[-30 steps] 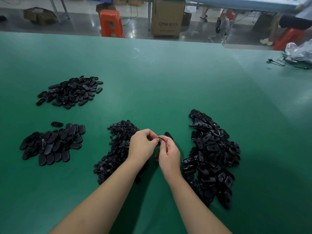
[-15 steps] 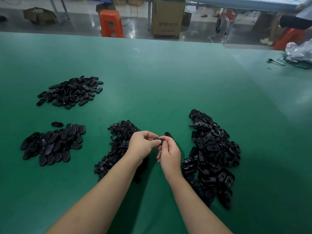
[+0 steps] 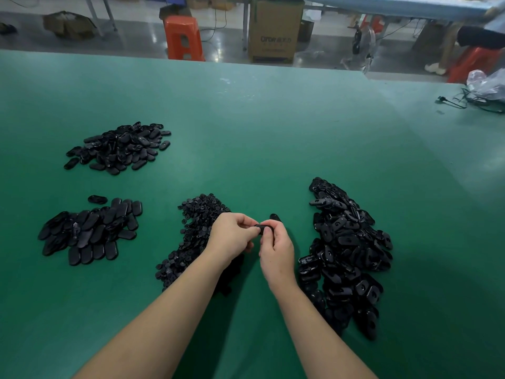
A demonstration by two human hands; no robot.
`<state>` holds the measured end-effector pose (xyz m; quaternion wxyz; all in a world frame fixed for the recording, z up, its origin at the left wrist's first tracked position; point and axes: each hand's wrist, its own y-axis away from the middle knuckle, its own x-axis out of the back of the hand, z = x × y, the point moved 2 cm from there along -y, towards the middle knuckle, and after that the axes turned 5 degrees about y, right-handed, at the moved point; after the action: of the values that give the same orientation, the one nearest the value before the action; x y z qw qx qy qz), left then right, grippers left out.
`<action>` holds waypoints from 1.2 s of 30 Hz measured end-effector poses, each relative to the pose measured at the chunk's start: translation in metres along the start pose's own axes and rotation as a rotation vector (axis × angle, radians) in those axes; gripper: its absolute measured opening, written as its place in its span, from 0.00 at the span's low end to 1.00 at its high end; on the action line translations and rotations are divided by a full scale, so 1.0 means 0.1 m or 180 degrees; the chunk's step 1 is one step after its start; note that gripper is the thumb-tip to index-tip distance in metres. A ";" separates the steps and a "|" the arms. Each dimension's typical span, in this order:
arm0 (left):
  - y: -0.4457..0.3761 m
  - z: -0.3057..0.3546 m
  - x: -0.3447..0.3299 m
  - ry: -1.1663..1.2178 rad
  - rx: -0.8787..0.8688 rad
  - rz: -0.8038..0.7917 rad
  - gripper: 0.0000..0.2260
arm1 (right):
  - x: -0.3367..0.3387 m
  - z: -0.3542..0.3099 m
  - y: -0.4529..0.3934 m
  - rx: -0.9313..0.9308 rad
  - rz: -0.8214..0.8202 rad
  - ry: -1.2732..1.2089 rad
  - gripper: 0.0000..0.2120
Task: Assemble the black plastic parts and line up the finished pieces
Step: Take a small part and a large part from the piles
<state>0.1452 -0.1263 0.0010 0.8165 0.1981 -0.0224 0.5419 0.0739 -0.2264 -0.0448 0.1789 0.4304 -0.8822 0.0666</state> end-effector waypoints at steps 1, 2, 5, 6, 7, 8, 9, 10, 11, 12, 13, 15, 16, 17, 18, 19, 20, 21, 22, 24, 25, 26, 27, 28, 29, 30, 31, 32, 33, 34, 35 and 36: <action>0.00 0.00 0.00 -0.0050 -0.0022 0.0016 0.03 | 0.00 0.00 0.00 -0.0004 -0.0008 0.0002 0.07; 0.00 0.00 0.00 -0.0102 -0.0040 0.0028 0.03 | 0.00 0.00 0.00 -0.0011 -0.0013 0.0003 0.07; 0.00 0.01 0.00 -0.0238 -0.0082 0.0025 0.03 | -0.01 0.02 -0.01 -0.0012 -0.0011 0.0001 0.08; 0.00 0.01 0.00 -0.0276 -0.0086 0.0020 0.03 | -0.01 0.01 -0.01 -0.0011 -0.0015 -0.0011 0.08; 0.00 0.01 0.00 -0.0308 -0.0075 0.0018 0.03 | -0.01 0.02 -0.01 -0.0009 -0.0016 -0.0018 0.08; -0.01 0.01 0.00 -0.0333 -0.0053 0.0019 0.03 | -0.01 0.02 -0.01 0.0002 -0.0007 -0.0009 0.08; -0.01 0.01 0.01 -0.0363 -0.0030 0.0018 0.03 | -0.01 0.02 -0.01 0.0020 0.0013 0.0013 0.08; -0.01 0.00 0.01 -0.0408 -0.0007 0.0009 0.03 | 0.00 0.02 0.00 0.0037 0.0028 0.0035 0.08; -0.02 0.00 0.02 -0.0465 0.0012 -0.0004 0.04 | 0.00 0.03 -0.01 0.0047 0.0031 0.0040 0.08; -0.02 0.01 0.02 -0.0513 0.0034 -0.0015 0.04 | 0.00 0.03 -0.01 0.0048 0.0019 0.0036 0.08; -0.02 0.01 0.02 -0.0541 0.0061 -0.0022 0.04 | 0.00 0.03 -0.01 0.0045 0.0004 0.0038 0.08; -0.04 0.02 0.03 -0.0553 0.0127 -0.0019 0.04 | -0.01 0.04 -0.01 0.0045 -0.0010 0.0053 0.08; -0.04 0.02 0.03 -0.0543 0.0159 -0.0014 0.04 | -0.01 0.04 -0.01 0.0049 -0.0013 0.0052 0.09; -0.04 0.02 0.03 -0.0534 0.0180 -0.0015 0.03 | -0.01 0.04 -0.01 0.0053 -0.0007 0.0048 0.09; -0.04 0.02 0.02 -0.0529 0.0191 -0.0019 0.03 | 0.00 0.05 -0.01 0.0059 0.0002 0.0052 0.09; -0.03 0.02 0.01 -0.0530 0.0191 -0.0023 0.03 | 0.00 0.05 -0.01 0.0069 0.0013 0.0063 0.09; -0.03 0.02 0.00 -0.0529 0.0185 -0.0028 0.03 | -0.01 0.05 -0.02 0.0075 0.0019 0.0077 0.09; -0.02 0.03 0.00 -0.0526 0.0178 -0.0033 0.03 | -0.01 0.05 -0.02 0.0074 0.0021 0.0083 0.08; -0.02 0.03 -0.01 -0.0522 0.0172 -0.0034 0.03 | -0.01 0.06 -0.02 0.0072 0.0017 0.0080 0.08; -0.01 0.03 -0.02 -0.0528 0.0153 -0.0021 0.04 | -0.01 0.06 -0.02 0.0075 0.0011 0.0075 0.08; -0.01 0.03 -0.02 -0.0531 0.0131 -0.0009 0.04 | -0.01 0.06 -0.02 0.0084 0.0017 0.0078 0.08; -0.01 0.04 -0.03 -0.0529 0.0103 0.0003 0.04 | -0.01 0.06 -0.02 0.0098 0.0028 0.0088 0.07; -0.01 0.04 -0.03 -0.0524 0.0071 0.0009 0.04 | -0.01 0.06 -0.01 0.0122 0.0045 0.0100 0.07; 0.00 0.04 -0.04 -0.0525 0.0039 0.0009 0.04 | -0.01 0.06 -0.01 0.0153 0.0070 0.0118 0.07; 0.00 0.05 -0.04 -0.0531 0.0010 -0.0001 0.04 | -0.01 0.05 0.00 0.0187 0.0103 0.0143 0.07; 0.00 0.05 -0.04 -0.0533 -0.0011 -0.0024 0.03 | -0.01 0.04 0.00 0.0214 0.0140 0.0171 0.07; 0.01 0.05 -0.03 -0.0515 -0.0022 -0.0057 0.03 | -0.01 0.03 0.00 0.0228 0.0167 0.0189 0.08; 0.01 0.05 -0.03 -0.0479 -0.0027 -0.0093 0.03 | -0.01 0.02 0.01 0.0233 0.0177 0.0192 0.10; 0.02 0.04 -0.02 -0.0458 -0.0036 -0.0125 0.03 | -0.01 0.01 0.02 0.0236 0.0174 0.0193 0.11; 0.02 0.04 -0.01 -0.0477 -0.0058 -0.0140 0.04 | -0.01 0.00 0.02 0.0248 0.0169 0.0208 0.12; 0.03 0.04 0.00 -0.0526 -0.0088 -0.0137 0.04 | -0.01 -0.01 0.02 0.0270 0.0167 0.0234 0.12; 0.04 0.04 0.01 -0.0582 -0.0116 -0.0129 0.04 | -0.01 -0.01 0.02 0.0293 0.0168 0.0255 0.12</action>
<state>0.1432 -0.1253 0.0061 0.8253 0.2322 -0.1026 0.5045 0.0725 -0.2242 -0.0442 0.1923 0.4118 -0.8814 0.1289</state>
